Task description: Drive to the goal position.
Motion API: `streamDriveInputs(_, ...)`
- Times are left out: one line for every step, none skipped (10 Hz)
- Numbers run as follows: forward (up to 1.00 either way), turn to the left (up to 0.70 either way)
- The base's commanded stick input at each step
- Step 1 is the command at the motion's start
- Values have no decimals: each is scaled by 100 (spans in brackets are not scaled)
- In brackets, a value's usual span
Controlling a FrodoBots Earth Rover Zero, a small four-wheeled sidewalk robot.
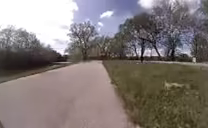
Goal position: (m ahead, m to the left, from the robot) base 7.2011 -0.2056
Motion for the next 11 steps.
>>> streamDriveInputs(0,0)
streamDriveInputs(0,0)
streamDriveInputs(0,0)
streamDriveInputs(0,0)
streamDriveInputs(0,0)
streamDriveInputs(0,0)
streamDriveInputs(0,0)
streamDriveInputs(21,0)
streamDriveInputs(57,0)
streamDriveInputs(100,0)
streamDriveInputs(100,0)
